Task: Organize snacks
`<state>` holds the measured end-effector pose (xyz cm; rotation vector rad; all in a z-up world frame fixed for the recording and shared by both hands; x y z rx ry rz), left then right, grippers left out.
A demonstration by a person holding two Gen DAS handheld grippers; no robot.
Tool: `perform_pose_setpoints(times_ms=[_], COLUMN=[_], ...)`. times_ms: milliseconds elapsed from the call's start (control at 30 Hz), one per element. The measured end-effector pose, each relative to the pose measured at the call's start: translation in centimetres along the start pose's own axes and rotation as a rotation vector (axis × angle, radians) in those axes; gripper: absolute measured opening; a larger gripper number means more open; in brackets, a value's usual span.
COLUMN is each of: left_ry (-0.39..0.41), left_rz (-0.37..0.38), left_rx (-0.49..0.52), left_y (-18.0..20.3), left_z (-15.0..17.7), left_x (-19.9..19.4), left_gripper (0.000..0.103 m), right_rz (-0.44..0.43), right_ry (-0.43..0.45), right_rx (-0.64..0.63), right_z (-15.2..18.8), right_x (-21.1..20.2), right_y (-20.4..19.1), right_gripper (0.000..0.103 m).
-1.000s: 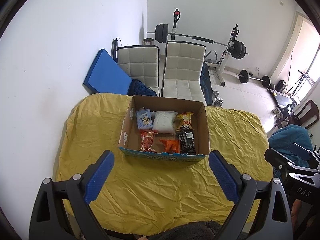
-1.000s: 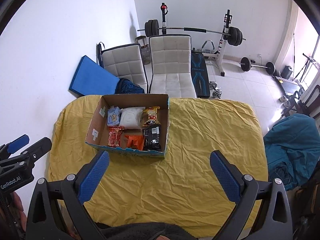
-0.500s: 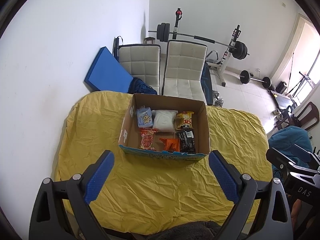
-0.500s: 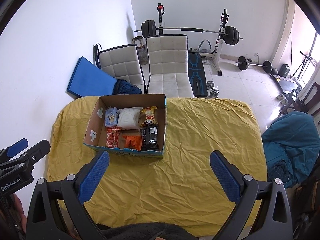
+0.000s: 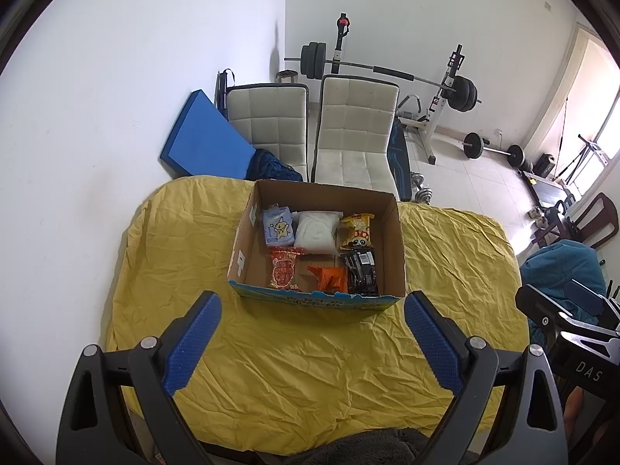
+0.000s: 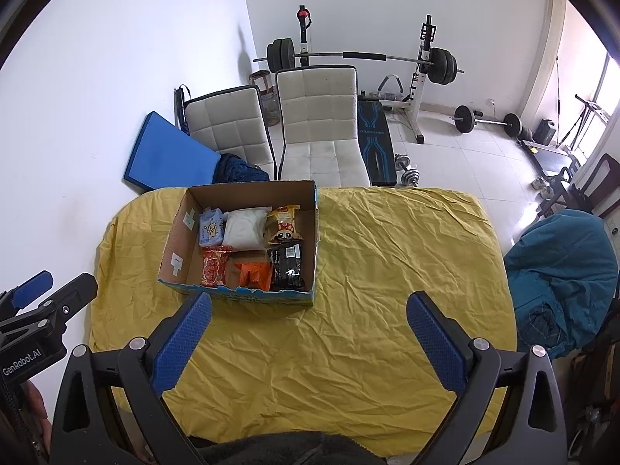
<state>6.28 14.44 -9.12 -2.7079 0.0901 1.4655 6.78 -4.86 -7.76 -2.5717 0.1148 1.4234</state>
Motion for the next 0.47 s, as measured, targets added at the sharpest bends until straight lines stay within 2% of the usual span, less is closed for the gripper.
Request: perform_pose_setpoints(times_ms=[467], left_ry=[0.008], left_rz=[0.002], left_rx=[-0.001], left_y=[0.11], left_z=[-0.37], left_x=[0.08], left_gripper=[0.097], right_rz=[0.019], right_ry=[0.019], right_rx=[0.020], right_z=[-0.48], right_x=[-0.19], right_y=[0.27], right_gripper=[0.102])
Point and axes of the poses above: each gripper's, at about its wrist camera, not at the fingertips, and x roughly the way its jaws point, y to its right, z to its underside, the point moved 8 cm from there along x, roughly the way its jaws point, and after that the axes turned 10 degrees about x, right-handed, at the moved point
